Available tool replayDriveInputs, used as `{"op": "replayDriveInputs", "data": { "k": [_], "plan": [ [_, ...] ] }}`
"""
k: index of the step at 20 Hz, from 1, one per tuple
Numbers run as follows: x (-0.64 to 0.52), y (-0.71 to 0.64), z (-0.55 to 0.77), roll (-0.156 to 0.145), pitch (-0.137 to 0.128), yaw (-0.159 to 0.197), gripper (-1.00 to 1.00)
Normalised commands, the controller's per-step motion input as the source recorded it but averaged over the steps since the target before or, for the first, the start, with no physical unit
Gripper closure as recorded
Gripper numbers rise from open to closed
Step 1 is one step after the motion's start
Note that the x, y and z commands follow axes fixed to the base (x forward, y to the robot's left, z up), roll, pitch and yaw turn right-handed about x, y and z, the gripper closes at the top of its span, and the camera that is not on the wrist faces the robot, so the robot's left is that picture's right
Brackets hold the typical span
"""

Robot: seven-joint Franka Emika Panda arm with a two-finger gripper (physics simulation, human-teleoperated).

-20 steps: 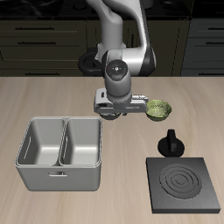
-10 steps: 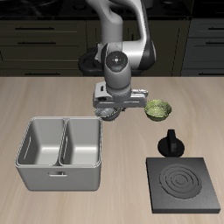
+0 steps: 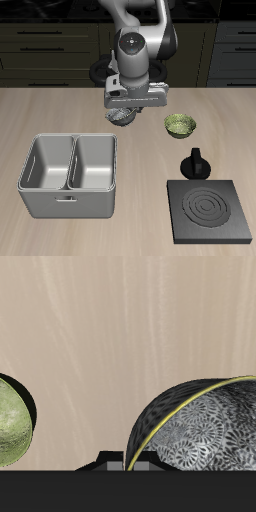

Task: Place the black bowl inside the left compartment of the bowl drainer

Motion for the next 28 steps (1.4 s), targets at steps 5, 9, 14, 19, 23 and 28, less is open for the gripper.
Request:
{"op": "replayDriveInputs", "data": {
  "k": [5, 9, 14, 19, 23, 28],
  "plan": [
    [-0.06, -0.07, 0.61, -0.004, -0.098, 0.021, 1.00],
    [-0.03, -0.06, 0.46, -0.007, -0.077, 0.017, 1.00],
    [-0.03, -0.02, 0.45, -0.006, -0.072, 0.007, 1.00],
    [-0.07, -0.01, 0.52, -0.005, -0.076, -0.009, 1.00],
    [-0.06, -0.01, 0.42, -0.010, -0.059, -0.010, 1.00],
    [-0.07, -0.03, 0.41, -0.012, -0.067, -0.014, 1.00]
  ]
}}
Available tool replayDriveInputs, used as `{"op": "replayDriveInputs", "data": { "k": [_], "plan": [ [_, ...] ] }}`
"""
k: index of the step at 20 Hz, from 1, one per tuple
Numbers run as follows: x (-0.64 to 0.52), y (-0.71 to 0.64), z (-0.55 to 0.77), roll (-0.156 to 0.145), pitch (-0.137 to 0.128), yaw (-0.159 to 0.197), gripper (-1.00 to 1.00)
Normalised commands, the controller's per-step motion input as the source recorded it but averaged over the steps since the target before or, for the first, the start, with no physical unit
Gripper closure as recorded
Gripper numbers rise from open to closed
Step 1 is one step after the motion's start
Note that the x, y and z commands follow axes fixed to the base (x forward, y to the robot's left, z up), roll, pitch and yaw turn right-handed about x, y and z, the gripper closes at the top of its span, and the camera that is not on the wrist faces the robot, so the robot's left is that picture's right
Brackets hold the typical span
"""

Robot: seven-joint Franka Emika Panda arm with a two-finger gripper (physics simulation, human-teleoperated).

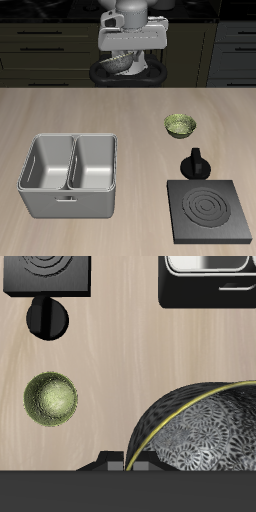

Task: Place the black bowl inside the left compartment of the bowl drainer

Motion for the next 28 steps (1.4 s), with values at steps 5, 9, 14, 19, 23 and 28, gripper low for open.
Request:
{"op": "replayDriveInputs", "data": {
  "k": [5, 9, 14, 19, 23, 28],
  "plan": [
    [-0.01, -0.05, 0.20, -0.011, -0.036, -0.004, 1.00],
    [0.06, -0.08, 0.00, -0.010, 0.006, 0.006, 1.00],
    [0.17, -0.29, 0.09, -0.050, -0.004, -0.008, 1.00],
    [0.18, -0.19, 0.14, -0.020, -0.001, 0.006, 1.00],
    [0.18, -0.18, 0.18, -0.032, -0.014, 0.023, 1.00],
    [0.31, -0.25, 0.20, 0.024, 0.012, 0.003, 1.00]
  ]
}}
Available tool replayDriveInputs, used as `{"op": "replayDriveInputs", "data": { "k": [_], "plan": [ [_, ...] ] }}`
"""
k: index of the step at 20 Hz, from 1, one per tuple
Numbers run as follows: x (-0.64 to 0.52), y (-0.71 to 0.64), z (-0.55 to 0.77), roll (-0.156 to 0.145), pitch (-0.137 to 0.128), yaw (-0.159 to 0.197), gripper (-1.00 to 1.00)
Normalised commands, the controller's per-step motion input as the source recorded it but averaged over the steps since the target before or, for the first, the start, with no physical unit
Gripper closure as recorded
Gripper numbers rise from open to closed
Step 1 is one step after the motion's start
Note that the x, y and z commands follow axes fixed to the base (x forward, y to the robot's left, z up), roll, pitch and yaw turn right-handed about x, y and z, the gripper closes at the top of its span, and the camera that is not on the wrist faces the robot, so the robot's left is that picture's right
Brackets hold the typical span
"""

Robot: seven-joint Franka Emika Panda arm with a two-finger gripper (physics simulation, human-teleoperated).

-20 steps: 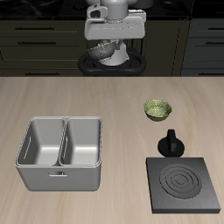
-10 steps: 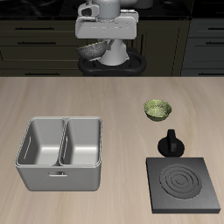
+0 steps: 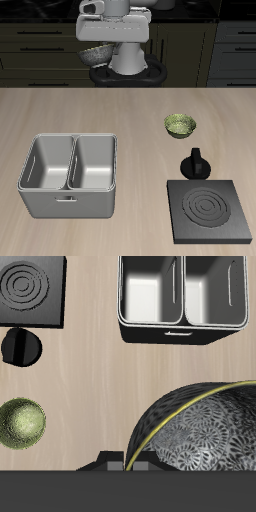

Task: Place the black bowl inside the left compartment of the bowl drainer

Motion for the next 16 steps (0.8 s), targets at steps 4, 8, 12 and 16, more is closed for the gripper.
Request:
{"op": "replayDriveInputs", "data": {
  "k": [4, 8, 12, 16],
  "plan": [
    [0.41, -0.18, 0.00, 0.045, 0.046, 0.034, 1.00],
    [0.44, -0.30, 0.00, -0.058, 0.035, 0.013, 1.00],
    [0.45, -0.29, 0.01, -0.079, 0.025, 0.008, 1.00],
    [0.54, -0.20, 0.09, -0.038, 0.016, 0.052, 1.00]
  ]
}}
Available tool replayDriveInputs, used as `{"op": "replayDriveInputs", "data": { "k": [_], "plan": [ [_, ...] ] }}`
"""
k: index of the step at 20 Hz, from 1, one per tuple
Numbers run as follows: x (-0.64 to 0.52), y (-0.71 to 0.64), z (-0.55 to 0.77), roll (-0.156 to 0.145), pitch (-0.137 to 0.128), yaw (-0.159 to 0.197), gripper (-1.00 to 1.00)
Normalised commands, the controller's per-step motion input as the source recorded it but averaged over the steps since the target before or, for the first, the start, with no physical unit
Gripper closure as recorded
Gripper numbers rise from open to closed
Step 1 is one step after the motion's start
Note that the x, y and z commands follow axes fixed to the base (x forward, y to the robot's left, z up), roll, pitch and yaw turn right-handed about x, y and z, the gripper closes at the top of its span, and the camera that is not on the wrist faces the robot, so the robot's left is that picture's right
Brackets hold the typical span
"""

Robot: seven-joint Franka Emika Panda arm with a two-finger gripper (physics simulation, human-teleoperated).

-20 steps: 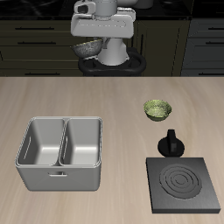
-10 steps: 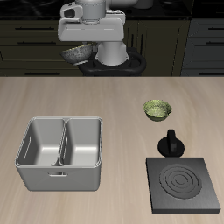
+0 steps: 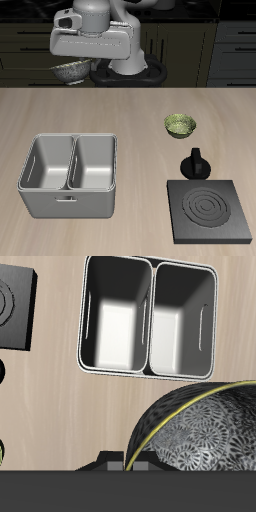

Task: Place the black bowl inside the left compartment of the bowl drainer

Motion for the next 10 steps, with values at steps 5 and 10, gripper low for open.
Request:
{"op": "replayDriveInputs", "data": {
  "k": [5, 10],
  "plan": [
    [0.40, -0.02, 0.06, -0.029, 0.014, 0.001, 1.00],
    [0.33, 0.05, 0.09, -0.024, -0.002, -0.016, 1.00]
  ]
}}
